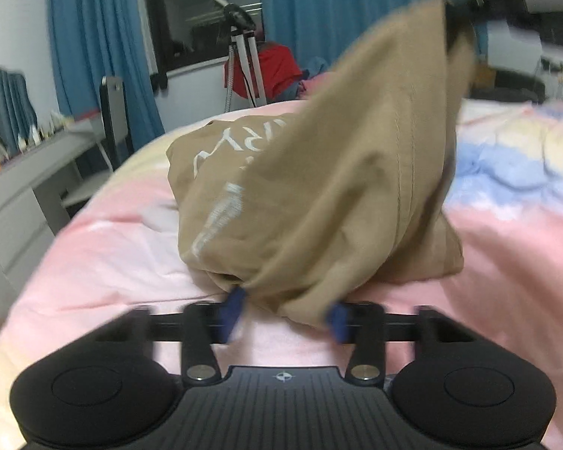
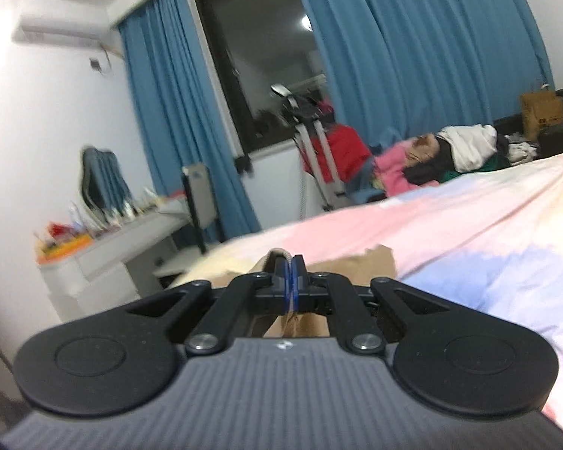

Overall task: Fold clothes
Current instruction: 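Grasp the shirt hem with the left gripper while the right gripper holds the shirt raised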

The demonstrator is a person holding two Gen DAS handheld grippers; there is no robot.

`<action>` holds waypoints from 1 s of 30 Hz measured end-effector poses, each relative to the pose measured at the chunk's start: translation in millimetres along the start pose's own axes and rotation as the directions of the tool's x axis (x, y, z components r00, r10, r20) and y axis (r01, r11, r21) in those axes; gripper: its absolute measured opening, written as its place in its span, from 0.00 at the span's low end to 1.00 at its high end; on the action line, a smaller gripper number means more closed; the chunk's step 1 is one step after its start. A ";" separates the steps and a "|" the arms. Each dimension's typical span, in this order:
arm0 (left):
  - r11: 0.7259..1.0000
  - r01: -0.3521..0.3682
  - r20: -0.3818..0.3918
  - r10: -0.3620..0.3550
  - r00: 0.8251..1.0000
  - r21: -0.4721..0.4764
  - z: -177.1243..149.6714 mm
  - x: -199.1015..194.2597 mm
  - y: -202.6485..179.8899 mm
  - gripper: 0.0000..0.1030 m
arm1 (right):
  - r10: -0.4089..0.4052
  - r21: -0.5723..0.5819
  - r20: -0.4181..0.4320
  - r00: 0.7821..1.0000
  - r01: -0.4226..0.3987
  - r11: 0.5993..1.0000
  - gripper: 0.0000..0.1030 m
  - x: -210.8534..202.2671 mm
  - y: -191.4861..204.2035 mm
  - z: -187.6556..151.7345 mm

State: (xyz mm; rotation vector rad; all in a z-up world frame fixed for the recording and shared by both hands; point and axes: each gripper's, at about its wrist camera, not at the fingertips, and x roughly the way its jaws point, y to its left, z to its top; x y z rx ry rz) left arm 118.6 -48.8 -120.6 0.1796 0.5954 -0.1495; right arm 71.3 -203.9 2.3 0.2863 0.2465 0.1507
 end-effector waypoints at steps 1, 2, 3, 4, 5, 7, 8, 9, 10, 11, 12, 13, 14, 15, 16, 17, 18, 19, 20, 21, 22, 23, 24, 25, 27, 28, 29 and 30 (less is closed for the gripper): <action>0.999 0.017 0.002 -0.017 1.000 -0.037 0.8 -2.6 7.8 0.23 | -0.023 -0.013 -0.020 1.000 0.023 1.000 0.05 5.4 -0.3 -2.4; 0.997 0.033 0.005 -0.033 0.999 -0.072 1.6 -5.9 14.8 0.18 | -0.046 -0.026 -0.039 0.998 0.045 0.999 0.05 10.7 -0.6 -4.8; 0.994 0.049 0.015 -0.048 0.999 -0.099 2.0 -11.3 21.5 0.17 | -0.065 -0.028 -0.060 0.996 0.063 0.998 0.05 15.4 -2.5 -7.5; 0.991 0.065 0.035 -0.061 0.998 -0.118 2.0 -19.6 27.6 0.14 | -0.076 -0.017 -0.083 0.994 0.075 0.997 0.05 19.1 -6.7 -10.5; 0.987 0.082 0.055 -0.075 0.996 -0.137 2.0 -27.9 33.7 0.13 | -0.085 -0.006 -0.105 0.991 0.085 0.996 0.05 22.9 -10.5 -13.0; 0.978 0.115 0.095 -0.100 0.990 -0.174 1.9 -44.4 45.9 0.12 | -0.092 0.015 -0.149 0.985 0.095 0.995 0.05 29.1 -17.0 -16.3; 0.974 0.138 0.116 -0.118 0.986 -0.180 2.7 -54.2 52.4 0.12 | -0.090 0.027 -0.169 0.981 0.096 0.995 0.05 31.8 -20.0 -17.1; 0.971 0.166 0.137 -0.144 0.980 -0.170 4.7 -66.1 59.3 0.11 | -0.081 0.041 -0.181 0.980 0.090 0.995 0.05 32.7 -21.9 -17.3; 0.968 0.195 0.157 -0.170 0.973 -0.160 6.6 -78.1 66.2 0.11 | -0.062 0.057 -0.181 0.982 0.074 0.996 0.05 31.1 -22.2 -16.7; 0.963 0.223 0.177 -0.196 0.965 -0.150 8.6 -90.0 73.0 0.11 | -0.044 0.073 -0.180 0.983 0.058 0.996 0.05 29.4 -22.5 -16.1; 0.958 0.251 0.197 -0.221 0.955 -0.139 10.6 -101.9 79.9 0.11 | -0.025 0.090 -0.179 0.984 0.042 0.995 0.05 27.8 -22.7 -15.4; 0.949 0.286 0.206 -0.255 0.945 -0.137 12.7 -111.0 88.1 0.11 | -0.007 0.106 -0.178 0.984 0.026 0.994 0.05 26.2 -23.0 -14.8; 0.932 0.330 0.200 -0.298 0.933 -0.149 15.1 -116.3 97.8 0.11 | 0.012 0.122 -0.176 0.984 0.010 0.993 0.05 24.6 -23.3 -14.1; 0.914 0.374 0.195 -0.342 0.919 -0.161 17.6 -121.5 107.6 0.11 | 0.029 0.127 -0.174 0.984 -0.006 0.992 0.05 23.4 -22.0 -13.7; 0.893 0.407 0.190 -0.373 0.908 -0.190 19.8 -123.0 118.1 0.11 | 0.043 0.118 -0.172 0.984 -0.023 0.993 0.05 22.8 -18.3 -13.5; 0.872 0.426 0.183 -0.390 0.902 -0.242 21.6 -119.4 129.7 0.11 | 0.056 0.108 -0.174 0.983 -0.037 0.993 0.05 22.9 -14.9 -13.9; 0.852 0.434 0.175 -0.398 0.900 -0.292 24.2 -112.9 140.9 0.11 | 0.064 0.098 -0.182 0.981 -0.046 0.994 0.05 24.2 -11.6 -15.3; 0.842 0.424 0.159 -0.393 0.906 -0.334 28.4 -102.1 150.0 0.11 | 0.068 0.090 -0.197 0.978 -0.051 0.995 0.05 26.3 -8.6 -17.1; 0.839 0.405 0.134 -0.383 0.914 -0.363 33.0 -90.9 157.0 0.11 | 0.069 0.083 -0.214 0.974 -0.053 0.995 0.05 29.3 -6.0 -19.6; 0.837 0.386 0.111 -0.374 0.921 -0.387 38.1 -78.9 163.6 0.11 | 0.070 0.078 -0.232 0.970 -0.053 0.996 0.05 32.5 -3.6 -22.4; 0.838 0.370 0.094 -0.364 0.927 -0.402 43.6 -65.9 169.3 0.11 | 0.070 0.078 -0.251 0.966 -0.052 0.996 0.05 36.6 -2.1 -25.5; 0.839 0.356 0.081 -0.355 0.931 -0.411 48.5 -52.9 174.5 0.11 | 0.074 0.084 -0.269 0.960 -0.053 0.995 0.05 41.0 -1.5 -28.0; 0.846 0.338 0.066 -0.342 0.937 -0.412 52.3 -41.4 177.8 0.12 | 0.077 0.092 -0.284 0.956 -0.052 0.994 0.05 45.0 -1.5 -29.8; 0.861 0.315 0.048 -0.323 0.945 -0.400 54.6 -31.6 178.7 0.12 | 0.077 0.099 -0.297 0.952 -0.049 0.994 0.05 48.8 -2.0 -31.6; 0.880 0.276 0.014 -0.293 0.956 -0.387 51.9 -12.8 176.0 0.14 | 0.081 0.115 -0.319 0.944 -0.046 0.992 0.05 55.9 -5.3 -34.5; 0.887 0.258 -0.004 -0.280 0.960 -0.383 49.0 -3.5 173.8 0.14 | 0.092 0.134 -0.326 0.941 -0.051 0.990 0.05 58.5 -7.4 -35.5; 0.892 0.245 -0.016 -0.271 0.962 -0.379 47.0 2.5 173.2 0.14 | 0.104 0.152 -0.333 0.937 -0.055 0.987 0.05 61.2 -9.6 -36.4; 0.894 0.240 -0.020 -0.268 0.963 -0.377 45.9 4.0 174.9 0.15 | 0.122 0.173 -0.340 0.932 -0.066 0.983 0.05 63.6 -11.3 -37.3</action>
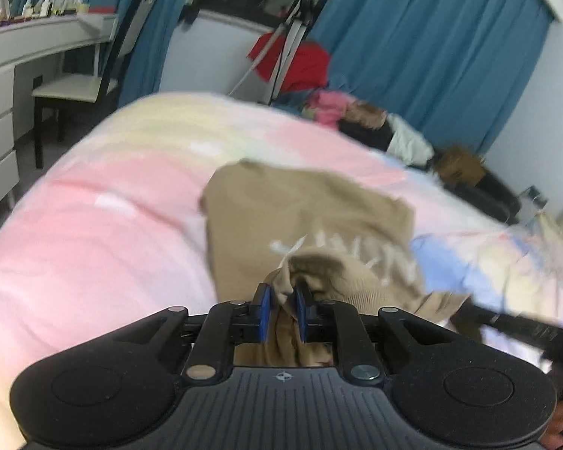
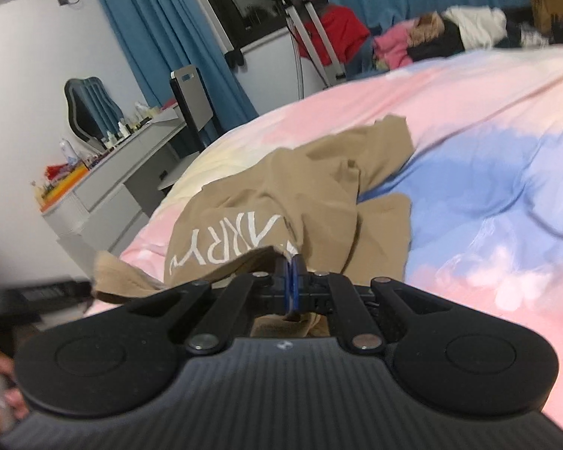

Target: Fold clothes

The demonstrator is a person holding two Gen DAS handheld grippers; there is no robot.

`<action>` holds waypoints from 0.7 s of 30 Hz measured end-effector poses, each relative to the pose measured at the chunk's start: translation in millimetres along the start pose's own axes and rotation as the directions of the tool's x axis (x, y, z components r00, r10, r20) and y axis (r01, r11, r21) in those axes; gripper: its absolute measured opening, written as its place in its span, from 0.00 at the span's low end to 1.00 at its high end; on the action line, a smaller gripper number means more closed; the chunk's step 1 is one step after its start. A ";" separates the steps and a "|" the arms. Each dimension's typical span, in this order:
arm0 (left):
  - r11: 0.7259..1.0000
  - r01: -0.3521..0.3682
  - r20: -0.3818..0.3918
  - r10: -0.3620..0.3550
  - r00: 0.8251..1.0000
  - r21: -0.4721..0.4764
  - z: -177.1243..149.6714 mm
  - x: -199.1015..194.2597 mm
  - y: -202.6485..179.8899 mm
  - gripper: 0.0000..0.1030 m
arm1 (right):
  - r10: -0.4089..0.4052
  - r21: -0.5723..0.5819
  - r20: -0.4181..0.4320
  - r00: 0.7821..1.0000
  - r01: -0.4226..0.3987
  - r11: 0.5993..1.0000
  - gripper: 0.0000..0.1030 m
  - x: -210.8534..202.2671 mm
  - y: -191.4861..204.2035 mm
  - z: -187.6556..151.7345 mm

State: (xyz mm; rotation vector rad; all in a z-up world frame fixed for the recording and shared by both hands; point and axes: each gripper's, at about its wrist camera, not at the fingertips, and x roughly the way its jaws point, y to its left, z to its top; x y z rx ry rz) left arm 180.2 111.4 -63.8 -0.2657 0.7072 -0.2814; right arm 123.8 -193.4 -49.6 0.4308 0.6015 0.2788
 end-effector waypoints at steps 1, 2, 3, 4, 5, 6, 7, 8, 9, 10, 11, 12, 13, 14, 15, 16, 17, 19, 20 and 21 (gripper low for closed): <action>1.000 -0.005 -0.003 0.005 1.000 0.002 -0.2 1.0 2.2 0.16 | 0.026 0.018 -0.013 1.000 -0.026 1.000 0.05 2.2 -1.4 0.2; 1.000 -0.011 -0.006 0.011 1.000 0.004 -0.4 2.1 4.5 0.18 | 0.050 0.031 -0.023 0.998 -0.049 0.998 0.05 4.0 -2.1 0.4; 1.000 -0.016 -0.009 0.016 1.000 0.006 -0.6 3.1 6.7 0.19 | 0.070 0.040 -0.029 0.997 -0.069 0.997 0.05 5.1 -1.8 0.8; 1.000 -0.025 -0.007 0.025 1.000 0.011 -0.7 1.8 7.6 0.24 | 0.089 0.047 -0.033 0.995 -0.088 0.995 0.05 5.9 -1.5 1.0; 0.999 -0.044 0.001 0.044 0.999 0.022 -1.3 -2.8 6.2 0.31 | 0.105 0.052 -0.036 0.994 -0.103 0.993 0.05 5.9 -1.2 0.7; 0.997 -0.070 0.008 0.070 0.998 0.037 -2.5 -7.5 4.4 0.34 | 0.116 0.056 -0.039 0.992 -0.114 0.992 0.05 5.6 -1.0 0.0; 0.994 -0.097 0.015 0.096 0.995 0.055 -4.2 -12.3 1.9 0.40 | 0.124 0.060 -0.042 0.991 -0.121 0.991 0.05 5.2 -0.7 -0.7; 0.989 -0.125 0.022 0.124 0.992 0.078 -6.5 -17.3 -1.7 0.41 | 0.124 0.060 -0.043 0.991 -0.121 0.991 0.05 4.5 0.1 -1.4; 0.983 -0.153 0.029 0.151 0.988 0.100 -8.8 -22.3 -5.2 0.42 | 0.120 0.058 -0.041 0.992 -0.117 0.991 0.05 3.2 0.9 -1.9; 0.975 -0.181 0.035 0.178 0.983 0.128 -11.8 -27.6 -9.6 0.42 | 0.116 0.056 -0.038 0.993 -0.113 0.992 0.05 2.0 1.7 -2.4; 0.964 -0.207 0.039 0.203 0.978 0.164 -15.7 -33.3 -14.8 0.43 | 0.111 0.055 -0.036 0.993 -0.109 0.993 0.05 1.0 2.5 -2.7; 0.954 -0.227 0.042 0.223 0.974 0.195 -19.6 -38.6 -19.2 0.44 | 0.106 0.055 -0.033 0.994 -0.104 0.993 0.05 0.3 3.2 -2.8; 0.944 -0.247 0.043 0.243 0.969 0.219 -23.7 -43.9 -22.9 0.45 | 0.101 0.054 -0.030 0.994 -0.100 0.994 0.05 -0.4 3.9 -3.0; 0.934 -0.267 0.042 0.265 0.963 0.236 -27.4 -48.7 -26.7 0.45 | 0.097 0.055 -0.028 0.995 -0.096 0.994 0.05 -0.9 4.3 -3.1; 0.930 -0.269 0.043 0.267 0.963 0.249 -30.6 -53.4 -30.6 0.45 | 0.094 0.055 -0.027 0.995 -0.092 0.994 0.05 -1.2 4.3 -3.5; 0.933 -0.249 0.046 0.246 0.968 0.261 -33.6 -58.4 -34.5 0.46 | 0.090 0.054 -0.026 0.996 -0.088 0.995 0.05 -1.4 4.6 -3.9; 0.936 -0.226 0.049 0.221 0.974 0.269 -36.5 -62.7 -38.3 0.48 | 0.087 0.052 -0.027 0.996 -0.085 0.995 0.05 -1.2 5.0 -4.3; 0.944 -0.173 0.044 0.168 0.985 0.282 -40.9 -63.9 -47.0 0.49 | 0.083 0.049 -0.030 0.996 -0.081 0.995 0.05 -0.8 5.4 -5.5; 0.943 -0.149 0.034 0.146 0.989 0.296 -43.2 -61.4 -52.6 0.50 | 0.083 0.046 -0.031 0.996 -0.082 0.996 0.05 -0.8 5.9 -6.2; 0.943 -0.129 0.024 0.128 0.991 0.305 -45.6 -57.6 -57.5 0.50 | 0.083 0.043 -0.031 0.996 -0.081 0.996 0.05 -0.8 6.4 -6.7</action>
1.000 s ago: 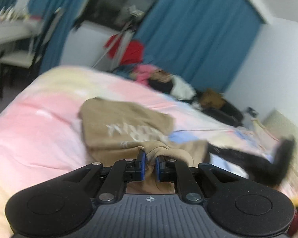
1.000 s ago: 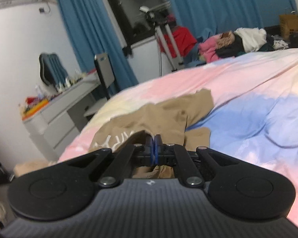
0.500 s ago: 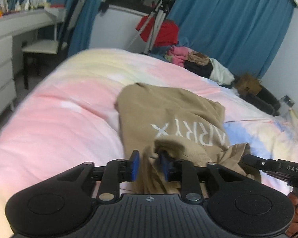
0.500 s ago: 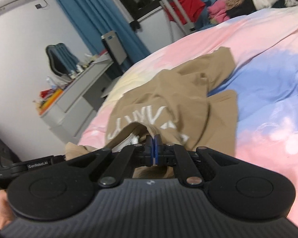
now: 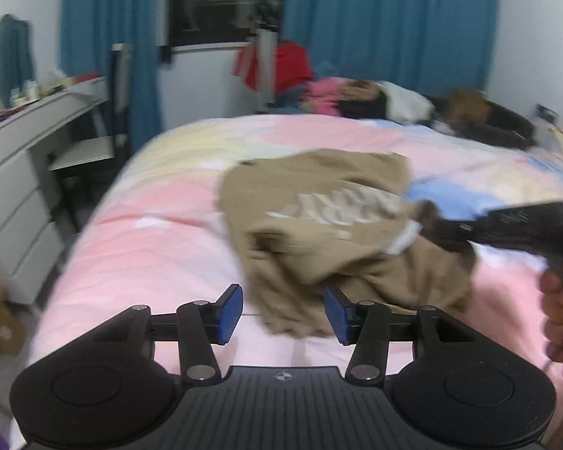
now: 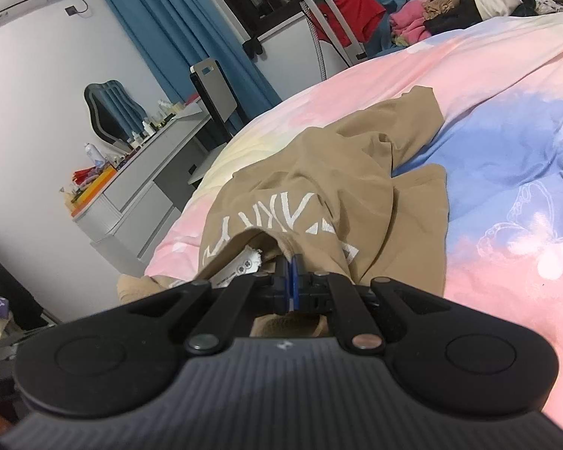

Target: Fold clothes

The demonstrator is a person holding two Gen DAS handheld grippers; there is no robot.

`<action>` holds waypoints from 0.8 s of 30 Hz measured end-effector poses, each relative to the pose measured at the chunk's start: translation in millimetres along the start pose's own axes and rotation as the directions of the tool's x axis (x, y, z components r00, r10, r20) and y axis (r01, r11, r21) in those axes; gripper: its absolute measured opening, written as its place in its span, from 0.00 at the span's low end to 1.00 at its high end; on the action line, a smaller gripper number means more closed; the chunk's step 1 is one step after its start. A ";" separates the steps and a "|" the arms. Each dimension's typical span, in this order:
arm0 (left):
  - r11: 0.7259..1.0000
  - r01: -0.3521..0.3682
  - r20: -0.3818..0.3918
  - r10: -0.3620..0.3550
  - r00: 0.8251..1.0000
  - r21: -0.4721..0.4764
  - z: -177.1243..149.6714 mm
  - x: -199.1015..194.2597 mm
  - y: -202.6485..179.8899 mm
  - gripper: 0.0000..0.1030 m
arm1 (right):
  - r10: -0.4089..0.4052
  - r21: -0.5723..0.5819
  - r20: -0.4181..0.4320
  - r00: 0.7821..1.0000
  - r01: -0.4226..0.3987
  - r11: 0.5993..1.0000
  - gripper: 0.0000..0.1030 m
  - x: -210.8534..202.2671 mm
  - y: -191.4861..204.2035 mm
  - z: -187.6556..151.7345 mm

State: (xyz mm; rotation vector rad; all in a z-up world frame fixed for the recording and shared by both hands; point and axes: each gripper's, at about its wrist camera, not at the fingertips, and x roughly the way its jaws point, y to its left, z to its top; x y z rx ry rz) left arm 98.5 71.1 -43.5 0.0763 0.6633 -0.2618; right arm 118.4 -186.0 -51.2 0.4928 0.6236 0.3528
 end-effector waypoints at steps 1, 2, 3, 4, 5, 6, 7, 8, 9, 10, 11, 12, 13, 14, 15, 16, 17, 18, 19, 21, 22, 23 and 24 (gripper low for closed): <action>1.000 0.014 -0.004 -0.014 1.000 0.001 -1.1 5.1 -5.4 0.50 | -0.001 -0.002 0.001 1.000 0.001 1.000 0.05 -0.2 0.3 -0.1; 1.000 0.018 -0.007 -0.018 1.000 0.000 -2.1 10.7 -10.3 0.50 | -0.002 -0.004 0.002 1.000 0.002 1.000 0.05 -0.3 0.6 -0.3; 1.000 0.008 -0.009 -0.008 1.000 -0.004 -3.2 17.1 -14.3 0.50 | -0.003 -0.004 0.003 1.000 0.003 1.000 0.05 -0.7 0.8 -0.4; 1.000 -0.005 -0.007 0.005 1.000 -0.016 -3.9 23.7 -17.2 0.49 | -0.003 0.000 0.006 1.000 0.003 1.000 0.05 -1.4 0.6 -0.3; 0.999 -0.016 0.001 0.016 1.000 -0.043 -3.7 29.2 -17.6 0.48 | -0.003 0.004 0.010 1.000 0.003 1.000 0.05 -2.2 0.3 -0.2; 0.997 -0.019 0.010 0.020 1.000 -0.076 -2.9 33.2 -16.7 0.48 | -0.004 0.008 0.013 1.000 0.004 1.000 0.05 -3.0 0.1 -0.1; 0.994 -0.022 0.025 0.025 0.999 -0.110 -2.1 35.7 -15.4 0.47 | -0.005 0.009 0.017 1.000 0.005 1.000 0.05 -3.9 0.0 -0.4; 0.989 -0.027 0.045 0.034 0.998 -0.146 -1.4 36.0 -13.6 0.47 | -0.010 0.005 0.022 1.000 0.010 1.000 0.05 -4.7 0.3 -0.9; 0.984 -0.033 0.067 0.045 0.997 -0.174 -0.8 34.8 -11.6 0.47 | -0.018 -0.002 0.025 1.000 0.018 1.000 0.05 -5.1 0.9 -1.2; 0.981 -0.041 0.091 0.059 0.994 -0.190 -0.4 31.5 -9.4 0.47 | -0.026 -0.011 0.028 0.999 0.026 1.000 0.05 -5.5 1.9 -1.4; 0.979 -0.046 0.111 0.069 0.991 -0.200 -0.3 28.3 -8.1 0.45 | -0.031 -0.020 0.032 0.999 0.031 0.999 0.05 -6.1 2.9 -1.6; 0.978 -0.047 0.128 0.074 0.989 -0.201 -0.6 25.4 -7.9 0.43 | -0.034 -0.028 0.035 0.999 0.035 0.999 0.05 -7.0 3.9 -1.8; 0.978 -0.048 0.145 0.079 0.986 -0.203 -0.9 22.4 -7.7 0.34 | -0.032 -0.031 0.039 0.999 0.034 0.999 0.05 -8.1 4.9 -1.8; 0.977 -0.048 0.154 0.081 0.985 -0.206 -0.9 20.0 -7.1 0.21 | -0.029 -0.035 0.042 0.999 0.030 0.999 0.05 -9.3 5.7 -1.9; 0.976 -0.048 0.152 0.081 0.985 -0.210 -0.7 18.4 -6.1 0.17 | -0.027 -0.040 0.048 0.998 0.029 0.999 0.05 -10.5 6.5 -2.0; 0.975 -0.047 0.151 0.081 0.985 -0.215 -0.4 16.7 -5.0 0.14 | -0.028 -0.048 0.057 0.998 0.031 0.998 0.05 -12.0 7.7 -2.2; 0.974 -0.040 0.154 0.076 0.985 -0.224 -0.2 14.0 -3.3 0.11 | -0.034 -0.059 0.070 0.997 0.038 0.998 0.05 -13.8 9.0 -2.6; 0.971 -0.022 0.164 0.063 0.985 -0.237 0.1 8.7 0.0 0.11 | -0.042 -0.072 0.087 0.995 0.048 0.996 0.05 -16.1 10.5 -2.9; 0.968 -0.002 0.175 0.047 0.983 -0.250 0.6 2.2 4.1 0.10 | -0.047 -0.085 0.108 0.993 0.056 0.995 0.05 -19.0 12.6 -2.7; 0.959 0.071 0.196 -0.016 0.980 -0.274 2.7 -14.7 14.1 0.08 | -0.048 -0.116 0.162 0.986 0.068 0.991 0.05 -26.6 17.7 -2.4; 0.947 0.143 0.192 -0.089 0.977 -0.289 5.0 -23.8 21.1 0.07 | -0.049 -0.134 0.196 0.979 0.076 0.988 0.05 -31.0 21.7 -2.5; 0.925 0.226 0.182 -0.177 0.967 -0.305 7.7 -32.5 29.1 0.07 | -0.050 -0.152 0.224 0.973 0.085 0.985 0.05 -34.8 25.6 -2.6; 0.901 0.299 0.183 -0.251 0.951 -0.315 9.1 -41.0 37.2 0.07 | -0.054 -0.170 0.254 0.966 0.099 0.980 0.05 -38.4 29.5 -2.9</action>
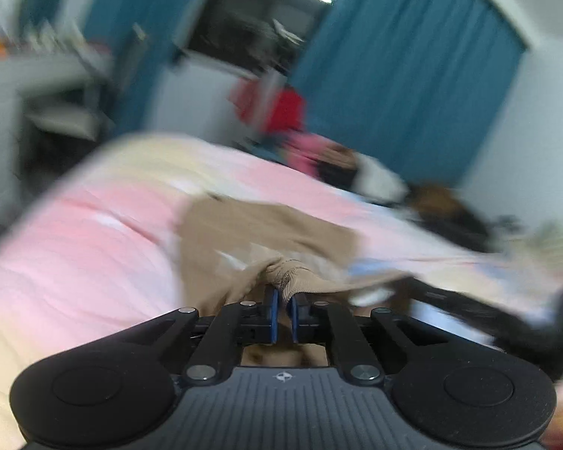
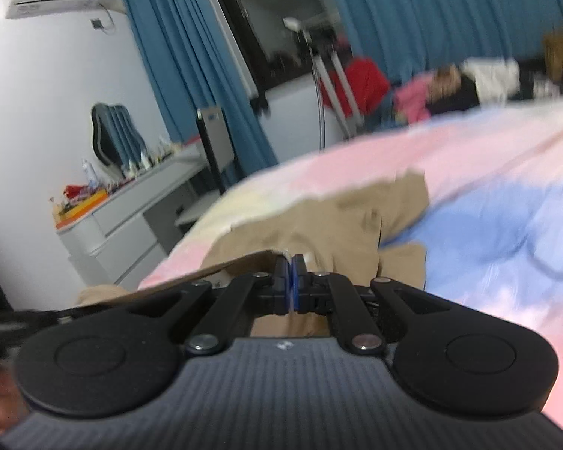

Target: Fold clothes

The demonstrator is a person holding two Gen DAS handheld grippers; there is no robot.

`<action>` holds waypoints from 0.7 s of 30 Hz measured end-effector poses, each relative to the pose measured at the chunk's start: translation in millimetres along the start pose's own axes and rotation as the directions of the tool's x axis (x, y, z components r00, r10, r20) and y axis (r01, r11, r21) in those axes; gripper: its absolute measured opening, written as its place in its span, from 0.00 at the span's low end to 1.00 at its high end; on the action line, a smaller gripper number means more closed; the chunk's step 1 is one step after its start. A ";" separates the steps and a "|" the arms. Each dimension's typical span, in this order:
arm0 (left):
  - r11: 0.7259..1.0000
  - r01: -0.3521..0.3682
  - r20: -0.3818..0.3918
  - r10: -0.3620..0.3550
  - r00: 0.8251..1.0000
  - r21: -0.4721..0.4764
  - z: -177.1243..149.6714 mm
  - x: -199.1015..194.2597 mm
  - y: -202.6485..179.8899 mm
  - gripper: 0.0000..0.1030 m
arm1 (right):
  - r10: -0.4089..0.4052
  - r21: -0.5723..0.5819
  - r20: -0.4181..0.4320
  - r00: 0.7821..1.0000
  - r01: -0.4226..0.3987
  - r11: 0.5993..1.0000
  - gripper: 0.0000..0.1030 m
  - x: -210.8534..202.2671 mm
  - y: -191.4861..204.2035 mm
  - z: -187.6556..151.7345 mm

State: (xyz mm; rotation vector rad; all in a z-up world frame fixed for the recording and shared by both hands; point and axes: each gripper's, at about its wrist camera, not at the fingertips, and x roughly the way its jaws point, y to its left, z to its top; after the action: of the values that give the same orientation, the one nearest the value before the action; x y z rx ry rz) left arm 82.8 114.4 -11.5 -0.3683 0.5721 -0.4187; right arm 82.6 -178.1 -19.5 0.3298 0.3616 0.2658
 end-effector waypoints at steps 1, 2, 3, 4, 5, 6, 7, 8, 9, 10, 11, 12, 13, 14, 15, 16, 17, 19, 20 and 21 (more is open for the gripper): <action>0.998 0.067 -0.009 -0.067 0.998 -0.017 3.7 -10.4 4.8 0.07 | -0.012 -0.024 0.031 0.999 0.013 1.000 0.05 -4.5 3.6 1.1; 0.991 0.133 -0.016 -0.133 0.991 -0.034 7.4 -20.8 9.5 0.07 | -0.021 -0.046 0.062 0.998 0.024 0.999 0.05 -9.5 7.0 1.8; 0.981 0.185 -0.013 -0.186 0.982 -0.051 10.3 -29.9 14.7 0.07 | -0.027 -0.064 0.092 0.995 0.033 0.997 0.05 -14.8 10.2 2.4; 0.974 0.216 0.005 -0.216 0.976 -0.071 11.8 -36.7 21.2 0.06 | -0.031 -0.081 0.121 0.992 0.041 0.996 0.05 -20.0 13.7 2.9; 0.967 0.234 0.026 -0.232 0.972 -0.098 12.7 -41.2 29.0 0.05 | -0.037 -0.096 0.146 0.989 0.051 0.994 0.05 -24.5 17.4 3.3; 0.968 0.224 0.038 -0.221 0.975 -0.118 12.8 -41.9 35.3 0.05 | -0.044 -0.110 0.166 0.985 0.063 0.992 0.05 -28.0 21.0 3.7; 0.974 0.188 0.034 -0.186 0.982 -0.123 12.3 -39.5 38.9 0.05 | -0.047 -0.122 0.179 0.983 0.069 0.990 0.05 -30.5 23.9 4.0; 0.980 0.153 0.029 -0.150 0.988 -0.127 11.8 -37.1 42.6 0.05 | -0.043 -0.130 0.183 0.982 0.067 0.989 0.05 -31.5 25.9 4.1; 0.985 0.117 0.015 -0.116 0.993 -0.127 10.9 -33.2 45.3 0.05 | -0.038 -0.137 0.182 0.983 0.063 0.988 0.05 -31.3 27.6 4.0; 0.990 0.080 -0.014 -0.082 0.997 -0.120 9.4 -27.3 46.7 0.05 | -0.033 -0.144 0.171 0.985 0.058 0.988 0.05 -29.1 28.5 3.4; 0.993 0.043 -0.043 -0.048 0.998 -0.112 7.8 -21.3 48.0 0.05 | -0.031 -0.150 0.158 0.987 0.055 0.987 0.05 -26.2 29.0 2.2; 0.995 0.014 -0.058 -0.020 0.998 -0.094 6.5 -17.9 46.9 0.06 | -0.031 -0.156 0.146 0.989 0.054 0.986 0.05 -23.2 29.3 1.0; 0.998 -0.002 -0.055 -0.001 0.999 -0.064 5.4 -18.0 42.4 0.10 | -0.032 -0.159 0.135 0.990 0.054 0.986 0.05 -20.2 29.5 -0.3; 0.999 -0.019 -0.051 0.018 0.999 -0.034 4.3 -18.1 37.9 0.16 | -0.033 -0.160 0.125 0.992 0.053 0.986 0.05 -17.6 29.6 -1.2; 0.999 -0.036 -0.047 0.036 0.998 -0.004 3.2 -18.2 33.4 0.19 | -0.033 -0.157 0.117 0.993 0.051 0.986 0.05 -15.7 29.3 -1.7; 0.998 -0.053 -0.028 0.054 0.998 0.034 1.9 -20.4 27.5 0.29 | -0.033 -0.153 0.109 0.994 0.050 0.987 0.05 -13.8 29.0 -2.2; 0.994 -0.067 0.011 0.067 0.998 0.084 -0.8 -24.7 17.8 0.43 | -0.032 -0.148 0.102 0.994 0.047 0.988 0.05 -12.5 28.5 -2.7; 0.977 -0.096 0.089 0.081 0.993 0.190 -9.9 -31.2 -6.7 0.63 | -0.028 -0.132 0.094 0.995 0.040 0.990 0.05 -11.6 27.3 -3.1; 0.967 -0.103 0.111 0.079 0.991 0.233 -15.4 -31.6 -18.1 0.72 | -0.025 -0.124 0.092 0.995 0.037 0.992 0.05 -11.6 27.1 -3.1; 0.960 -0.096 0.111 0.069 0.991 0.262 -22.2 -28.1 -28.6 0.75 | -0.022 -0.113 0.091 0.996 0.032 0.993 0.05 -12.1 26.2 -2.6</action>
State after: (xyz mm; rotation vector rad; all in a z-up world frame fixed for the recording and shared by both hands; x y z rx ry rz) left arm 40.5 98.6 -3.9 -0.1050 0.4243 -0.3883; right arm 65.6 -157.2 -8.7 0.2230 0.2614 0.2433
